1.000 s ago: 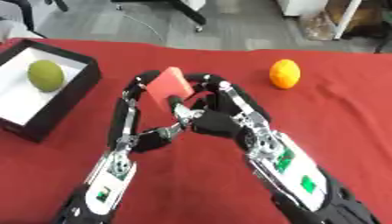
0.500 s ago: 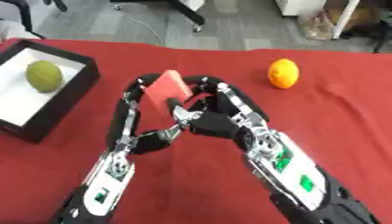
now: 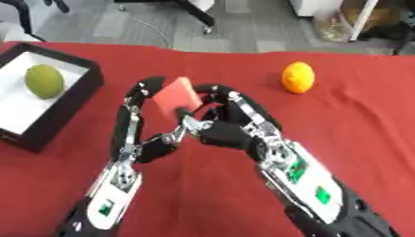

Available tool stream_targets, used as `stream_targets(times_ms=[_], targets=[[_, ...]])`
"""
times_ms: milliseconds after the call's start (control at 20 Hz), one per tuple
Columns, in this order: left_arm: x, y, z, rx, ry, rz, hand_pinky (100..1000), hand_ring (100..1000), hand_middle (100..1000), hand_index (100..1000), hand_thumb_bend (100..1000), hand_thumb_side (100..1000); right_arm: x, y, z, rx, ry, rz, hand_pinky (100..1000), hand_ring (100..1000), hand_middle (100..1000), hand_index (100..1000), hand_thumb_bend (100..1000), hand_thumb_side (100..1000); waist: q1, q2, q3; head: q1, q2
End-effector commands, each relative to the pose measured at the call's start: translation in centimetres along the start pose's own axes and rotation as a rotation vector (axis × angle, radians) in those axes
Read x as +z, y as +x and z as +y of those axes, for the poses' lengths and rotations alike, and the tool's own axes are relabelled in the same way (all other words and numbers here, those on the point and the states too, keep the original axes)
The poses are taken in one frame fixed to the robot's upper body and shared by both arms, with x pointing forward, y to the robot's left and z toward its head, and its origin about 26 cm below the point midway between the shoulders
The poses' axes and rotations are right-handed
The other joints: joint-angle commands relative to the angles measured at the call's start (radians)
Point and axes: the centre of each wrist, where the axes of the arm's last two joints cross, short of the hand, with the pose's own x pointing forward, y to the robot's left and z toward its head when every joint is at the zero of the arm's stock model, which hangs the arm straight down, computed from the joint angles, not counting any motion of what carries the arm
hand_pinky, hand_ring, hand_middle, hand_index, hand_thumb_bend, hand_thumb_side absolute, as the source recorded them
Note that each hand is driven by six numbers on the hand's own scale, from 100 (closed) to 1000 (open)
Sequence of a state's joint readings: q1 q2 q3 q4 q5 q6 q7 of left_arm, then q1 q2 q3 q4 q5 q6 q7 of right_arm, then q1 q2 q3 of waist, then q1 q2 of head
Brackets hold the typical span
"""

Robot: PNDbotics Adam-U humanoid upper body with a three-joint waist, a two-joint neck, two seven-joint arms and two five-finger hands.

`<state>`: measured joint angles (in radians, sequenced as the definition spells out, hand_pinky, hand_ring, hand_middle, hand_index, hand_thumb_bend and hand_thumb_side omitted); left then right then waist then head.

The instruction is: Pick up the objects with one hand, pass them to the other hand, and then place them into the box on the other side of the table.

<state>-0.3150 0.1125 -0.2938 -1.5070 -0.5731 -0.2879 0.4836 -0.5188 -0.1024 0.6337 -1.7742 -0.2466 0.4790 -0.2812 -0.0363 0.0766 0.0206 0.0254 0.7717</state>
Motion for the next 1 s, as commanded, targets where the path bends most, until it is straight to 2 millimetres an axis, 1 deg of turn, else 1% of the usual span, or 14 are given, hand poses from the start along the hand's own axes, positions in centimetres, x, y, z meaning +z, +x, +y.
stream_targets(times_ms=[50,450,600,750,1000], targets=[[-1.04,0.73,0.54,0.009,0.031,-0.041,756,751,781,857,477,554,-0.06,-0.51,-0.07,0.005,0.006,0.033,534,426,409,544,100,161,0.003,0.003,-0.001,-0.008,-0.002],[-1.13,0.91,0.60,-0.017,0.019,-0.066,758,758,787,865,530,550,-0.19,-0.71,-0.08,-0.005,0.008,0.044,537,426,408,543,100,162,0.002,0.000,-0.001,-0.020,-0.002],[-1.38,1.17,0.61,-0.021,-0.003,-0.097,757,757,786,863,528,551,-0.28,-0.81,-0.19,-0.011,0.016,0.047,536,426,408,543,100,163,0.000,0.000,-0.003,-0.019,-0.002],[-1.62,1.43,0.68,-0.020,-0.007,-0.123,755,754,780,855,494,554,-0.31,-0.84,-0.20,-0.023,0.030,0.055,537,427,408,542,100,164,-0.001,0.001,-0.004,-0.017,-0.002],[-1.74,1.68,0.72,-0.015,-0.001,-0.149,745,736,748,817,347,544,-0.31,-0.80,-0.22,-0.041,0.047,0.067,538,428,410,544,100,167,-0.001,0.001,-0.004,-0.016,-0.002]])
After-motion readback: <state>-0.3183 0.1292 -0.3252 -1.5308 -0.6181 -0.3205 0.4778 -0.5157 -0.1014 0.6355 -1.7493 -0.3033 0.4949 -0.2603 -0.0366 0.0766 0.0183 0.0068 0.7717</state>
